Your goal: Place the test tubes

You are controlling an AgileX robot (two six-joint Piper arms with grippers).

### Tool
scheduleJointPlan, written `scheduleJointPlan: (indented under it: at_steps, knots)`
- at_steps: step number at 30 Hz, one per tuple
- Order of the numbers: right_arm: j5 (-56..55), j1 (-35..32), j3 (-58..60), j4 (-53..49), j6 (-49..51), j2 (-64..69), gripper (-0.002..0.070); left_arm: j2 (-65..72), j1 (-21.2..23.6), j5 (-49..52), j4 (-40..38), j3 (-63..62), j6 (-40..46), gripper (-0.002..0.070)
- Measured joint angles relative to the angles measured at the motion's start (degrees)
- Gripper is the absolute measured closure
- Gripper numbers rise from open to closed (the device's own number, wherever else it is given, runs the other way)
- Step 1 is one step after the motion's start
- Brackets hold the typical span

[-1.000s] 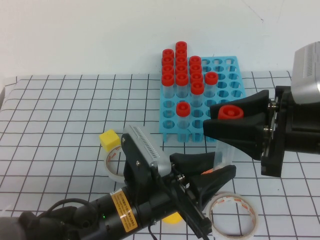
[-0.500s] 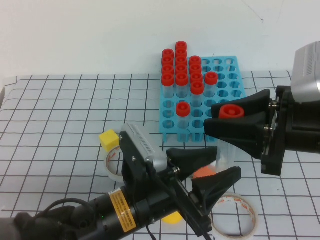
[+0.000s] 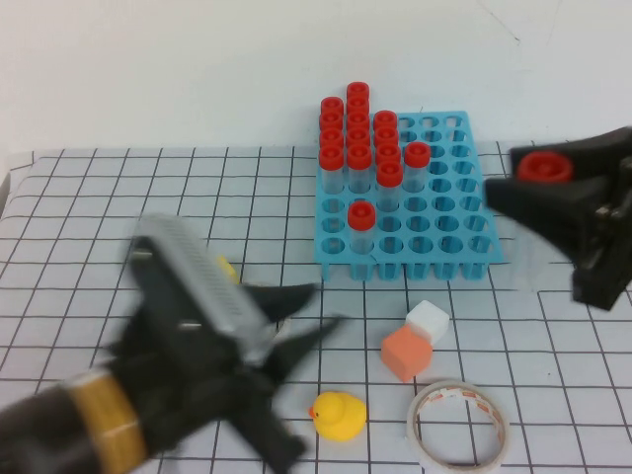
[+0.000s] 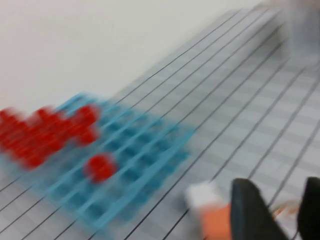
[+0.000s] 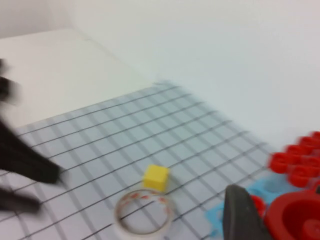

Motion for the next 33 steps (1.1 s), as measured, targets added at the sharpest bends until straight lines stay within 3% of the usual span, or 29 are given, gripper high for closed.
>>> scheduleJointPlan:
  at_steps: [4, 7, 20, 33]
  knots:
    - [-4.2, 0.0, 0.0, -3.9, 6.4, -3.3, 0.0411, -11.1, 0.0, 17.1, 0.0, 0.4, -0.9, 0.0609]
    - [-4.7, 0.0, 0.0, -5.1, 9.1, -4.4, 0.0411, -18.6, 0.0, 24.4, -0.1, 2.2, -0.9, 0.0656]
    - [-4.7, 0.0, 0.1, -6.2, 12.3, -4.6, 0.0411, -43.6, 0.0, 28.0, -0.3, 16.4, -3.7, 0.0675]
    - [-4.7, 0.0, 0.1, -8.2, 12.5, -4.6, 0.0411, -45.7, 0.0, 28.3, -0.3, 18.8, -3.7, 0.0675]
